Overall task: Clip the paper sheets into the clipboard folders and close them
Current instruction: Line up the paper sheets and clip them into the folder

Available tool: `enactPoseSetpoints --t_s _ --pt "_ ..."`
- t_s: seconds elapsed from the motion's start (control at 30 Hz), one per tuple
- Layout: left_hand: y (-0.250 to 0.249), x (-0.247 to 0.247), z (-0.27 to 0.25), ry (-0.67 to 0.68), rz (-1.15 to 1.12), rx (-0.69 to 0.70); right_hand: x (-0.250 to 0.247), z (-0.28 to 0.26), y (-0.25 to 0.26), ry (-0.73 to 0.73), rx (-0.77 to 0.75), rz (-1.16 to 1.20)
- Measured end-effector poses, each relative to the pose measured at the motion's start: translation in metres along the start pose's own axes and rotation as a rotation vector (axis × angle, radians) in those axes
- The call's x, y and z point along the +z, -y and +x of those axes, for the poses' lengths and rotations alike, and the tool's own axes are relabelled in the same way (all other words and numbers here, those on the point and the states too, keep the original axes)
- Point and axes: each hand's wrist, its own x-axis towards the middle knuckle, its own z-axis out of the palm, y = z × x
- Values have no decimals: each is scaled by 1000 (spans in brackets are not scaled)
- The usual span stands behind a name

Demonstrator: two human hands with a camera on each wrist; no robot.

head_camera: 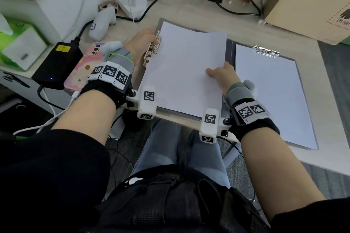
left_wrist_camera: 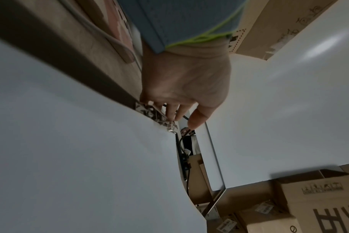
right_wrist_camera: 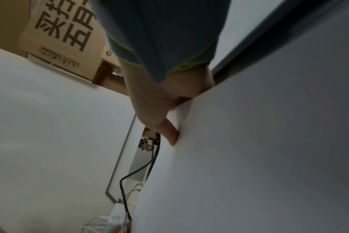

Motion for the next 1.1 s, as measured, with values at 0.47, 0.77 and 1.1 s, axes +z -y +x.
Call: enactPoseSetpoints --t_s 0.47,0.77,1.1 --pt "19 -18 -10 -206 30 -122 -1 3 -1 -22 -17 -61" --pt "39 -39 -4 137 53 -414 -1 3 -1 -12 -18 -35" --pt "56 -33 -2 -56 98 -317 1 4 -1 -27 -13 -23"
